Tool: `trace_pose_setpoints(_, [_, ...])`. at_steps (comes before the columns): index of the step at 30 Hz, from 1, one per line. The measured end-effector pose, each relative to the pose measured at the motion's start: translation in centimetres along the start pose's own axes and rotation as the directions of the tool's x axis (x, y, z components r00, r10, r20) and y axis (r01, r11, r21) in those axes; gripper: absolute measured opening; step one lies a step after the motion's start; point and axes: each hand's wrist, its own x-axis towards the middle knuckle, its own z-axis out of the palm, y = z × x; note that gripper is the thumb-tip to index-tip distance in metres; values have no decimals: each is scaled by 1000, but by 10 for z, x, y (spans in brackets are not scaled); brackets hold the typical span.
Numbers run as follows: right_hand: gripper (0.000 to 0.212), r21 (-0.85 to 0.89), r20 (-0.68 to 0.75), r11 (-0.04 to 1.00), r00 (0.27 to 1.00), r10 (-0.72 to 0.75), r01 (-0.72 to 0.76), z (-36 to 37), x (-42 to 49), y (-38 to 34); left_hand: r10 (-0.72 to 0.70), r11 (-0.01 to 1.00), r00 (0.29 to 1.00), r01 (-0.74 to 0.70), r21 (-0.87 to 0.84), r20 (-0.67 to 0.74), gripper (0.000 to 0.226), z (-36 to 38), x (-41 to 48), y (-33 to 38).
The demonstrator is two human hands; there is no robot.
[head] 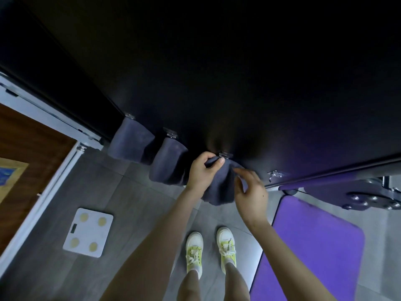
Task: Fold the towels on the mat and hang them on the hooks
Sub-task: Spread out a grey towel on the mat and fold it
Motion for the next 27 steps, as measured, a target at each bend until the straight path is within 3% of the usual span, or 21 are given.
trace_pose_setpoints(6, [27,220,118,949,972,203,-224,19,0,-1,-18,1000,1000,18,-21,0,10,0,3,-8])
trace_pose_setpoints(17, [29,479,185,829,956,226,-289,24,-1,-1,-14,999,1000,14,-50,1,9,-1,1,-10])
trace_pose_setpoints(20, [28,510,178,801,950,258,-313,29,3,-4,-66,995,994,59,-80,-92,21,1,3,-14])
trace_pose_setpoints(23, [30,532,170,782,945,278,-326,32,3,-5,-76,997,949,82,8,-305,44,5,-1,-19])
trace_pose_setpoints(25, [31,545,170,775,947,273,-321,32,1,-6,2,980,903,83,178,-429,45,8,-6,-16])
trace_pose_setpoints(27, [33,553,163,775,952,259,-306,32,0,-6,119,969,889,-7,246,-442,36,13,-10,-14])
